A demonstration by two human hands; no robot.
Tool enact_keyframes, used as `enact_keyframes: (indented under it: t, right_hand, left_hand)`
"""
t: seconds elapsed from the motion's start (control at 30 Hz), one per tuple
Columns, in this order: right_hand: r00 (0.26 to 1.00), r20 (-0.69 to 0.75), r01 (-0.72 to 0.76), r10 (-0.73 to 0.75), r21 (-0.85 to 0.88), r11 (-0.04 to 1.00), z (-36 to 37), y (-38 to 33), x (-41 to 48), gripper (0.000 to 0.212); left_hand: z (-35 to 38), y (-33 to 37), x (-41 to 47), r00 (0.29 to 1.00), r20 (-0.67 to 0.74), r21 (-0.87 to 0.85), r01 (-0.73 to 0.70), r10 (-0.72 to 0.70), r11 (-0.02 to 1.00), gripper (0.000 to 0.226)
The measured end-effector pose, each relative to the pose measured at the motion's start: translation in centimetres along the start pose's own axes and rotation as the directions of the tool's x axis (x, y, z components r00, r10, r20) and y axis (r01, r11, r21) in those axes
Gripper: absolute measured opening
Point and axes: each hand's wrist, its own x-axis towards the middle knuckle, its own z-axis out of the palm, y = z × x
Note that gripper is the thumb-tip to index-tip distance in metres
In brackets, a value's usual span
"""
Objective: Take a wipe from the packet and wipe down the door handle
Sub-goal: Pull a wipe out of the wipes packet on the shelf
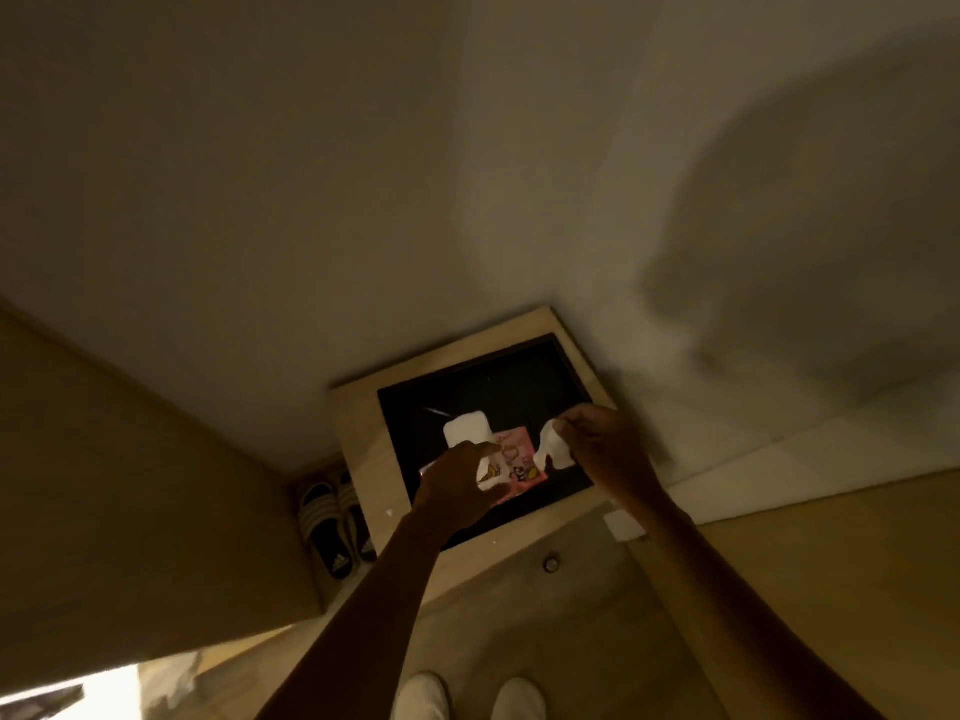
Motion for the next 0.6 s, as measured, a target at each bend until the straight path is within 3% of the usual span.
enact_keyframes:
  t: [0.23, 0.37, 0.5, 0.6]
  right_hand:
    - [1.0, 0.028, 0.013, -0.012, -0.032, 0.999, -12.2, -11.0, -9.7, 0.016]
    - [1.0, -0.003, -0.024, 0.024, -0.048, 0.999, -18.7, -13.2, -15.0, 0.014]
    - [0.996, -0.077, -0.056, 0.047, -0.117, 0.992, -24.3, -12.8, -20.1, 0.016]
    - [0.977, -0.176, -0.134, 0.122, -0.056, 0.989, -27.2, -11.2, -25.0, 0.01]
  left_hand:
    - [-9.5, 13.3, -8.7, 0.955, -0.082, -0.132, -0.295, 0.286, 0.946, 0.039]
    - [-10.3, 19.2, -11.9, 0.912, -0.008, -0.148, -0.408, 0.411, 0.901, 0.022]
    - [-8.7, 23.8, -13.9, 0.871, 0.027, -0.125, -0.484, 0.491, 0.866, 0.047]
    - [-7.8, 27.7, -15.7, 0.82, 0.052, -0.162, -0.556, 0.57, 0.815, 0.048]
